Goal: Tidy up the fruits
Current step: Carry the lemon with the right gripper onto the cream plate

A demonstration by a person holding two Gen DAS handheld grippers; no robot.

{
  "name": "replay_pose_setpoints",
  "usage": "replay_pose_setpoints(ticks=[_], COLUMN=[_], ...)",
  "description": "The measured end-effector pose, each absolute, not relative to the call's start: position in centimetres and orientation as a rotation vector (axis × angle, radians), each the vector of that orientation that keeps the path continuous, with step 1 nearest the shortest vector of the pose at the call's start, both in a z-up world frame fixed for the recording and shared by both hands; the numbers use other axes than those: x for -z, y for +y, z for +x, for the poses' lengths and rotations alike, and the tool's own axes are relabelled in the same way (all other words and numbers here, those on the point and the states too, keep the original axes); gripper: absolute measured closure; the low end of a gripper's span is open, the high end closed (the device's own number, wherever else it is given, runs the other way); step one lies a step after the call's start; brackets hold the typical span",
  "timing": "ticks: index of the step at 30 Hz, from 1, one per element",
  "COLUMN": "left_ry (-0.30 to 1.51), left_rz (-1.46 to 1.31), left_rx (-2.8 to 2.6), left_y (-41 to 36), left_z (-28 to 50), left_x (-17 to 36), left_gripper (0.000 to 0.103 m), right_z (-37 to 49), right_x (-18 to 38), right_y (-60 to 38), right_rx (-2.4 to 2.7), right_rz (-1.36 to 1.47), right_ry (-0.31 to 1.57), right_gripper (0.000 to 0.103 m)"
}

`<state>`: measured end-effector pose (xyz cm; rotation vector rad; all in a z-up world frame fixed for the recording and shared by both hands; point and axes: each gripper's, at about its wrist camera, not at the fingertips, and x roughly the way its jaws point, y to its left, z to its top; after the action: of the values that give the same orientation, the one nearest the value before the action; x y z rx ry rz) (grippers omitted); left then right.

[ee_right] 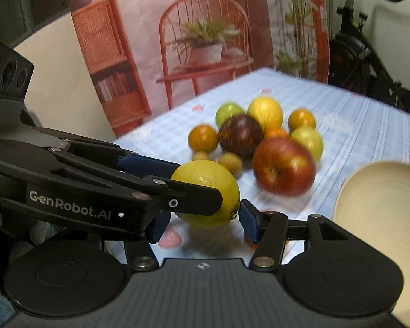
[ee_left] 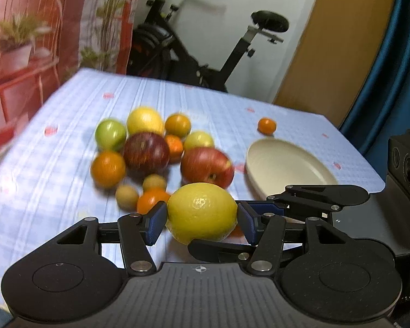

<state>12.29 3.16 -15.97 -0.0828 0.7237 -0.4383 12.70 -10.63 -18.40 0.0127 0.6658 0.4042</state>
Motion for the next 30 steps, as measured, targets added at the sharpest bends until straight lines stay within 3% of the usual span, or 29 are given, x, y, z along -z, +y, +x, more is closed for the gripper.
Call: replay_pose_setpoints(ticks=[10, 30], left_ry=[0.677, 0.753], left_rz=[0.035, 0.14], left_rx=[0.525, 0.65], left_y=[-1.9, -12.3], left_z=[14.6, 21.8], left_x=[13.1, 16.5], left_gripper=[0.043, 0.041], right_z=[11.7, 13.0], right_x=[15.9, 17.5], right_y=[-14.4, -24.9], right_rx=[-0.311, -0.082], right_rz=[0.104, 0.263], right_ry=[0.555, 0.531], right_gripper=[0.045, 0.046])
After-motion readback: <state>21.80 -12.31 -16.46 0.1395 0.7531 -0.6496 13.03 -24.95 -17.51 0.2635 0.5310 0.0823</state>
